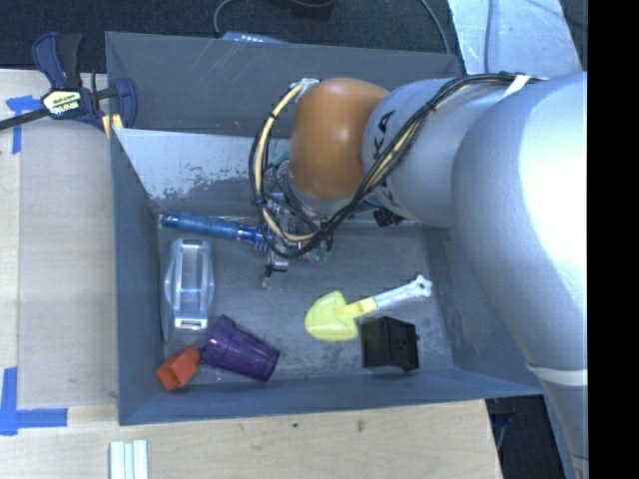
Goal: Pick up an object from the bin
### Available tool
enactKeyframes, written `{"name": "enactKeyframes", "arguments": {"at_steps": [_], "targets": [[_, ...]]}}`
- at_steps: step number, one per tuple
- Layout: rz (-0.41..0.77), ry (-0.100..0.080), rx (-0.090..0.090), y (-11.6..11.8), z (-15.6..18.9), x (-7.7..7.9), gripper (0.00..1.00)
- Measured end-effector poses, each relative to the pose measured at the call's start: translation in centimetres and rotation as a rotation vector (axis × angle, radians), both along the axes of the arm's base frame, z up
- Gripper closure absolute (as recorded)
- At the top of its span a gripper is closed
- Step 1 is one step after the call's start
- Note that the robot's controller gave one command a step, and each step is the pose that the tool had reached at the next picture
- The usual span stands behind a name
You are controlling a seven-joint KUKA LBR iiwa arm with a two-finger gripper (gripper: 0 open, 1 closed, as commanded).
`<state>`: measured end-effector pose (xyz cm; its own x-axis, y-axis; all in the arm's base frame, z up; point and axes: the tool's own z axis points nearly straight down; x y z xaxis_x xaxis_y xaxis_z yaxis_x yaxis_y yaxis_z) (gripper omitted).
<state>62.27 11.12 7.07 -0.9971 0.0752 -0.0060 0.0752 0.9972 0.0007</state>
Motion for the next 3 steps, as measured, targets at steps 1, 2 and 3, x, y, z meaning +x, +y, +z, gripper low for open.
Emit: {"name": "enactKeyframes", "arguments": {"at_steps": [1, 2, 3], "targets": [[0.01, -0.002, 0.0, 1.42, -0.13, -0.04, 1.0], [0.011, -0.001, 0.0, 1.39, -0.13, -0.04, 1.0], [0.011, 0.002, -0.001, 1.35, 0.23, -0.16, 1.0]]}}
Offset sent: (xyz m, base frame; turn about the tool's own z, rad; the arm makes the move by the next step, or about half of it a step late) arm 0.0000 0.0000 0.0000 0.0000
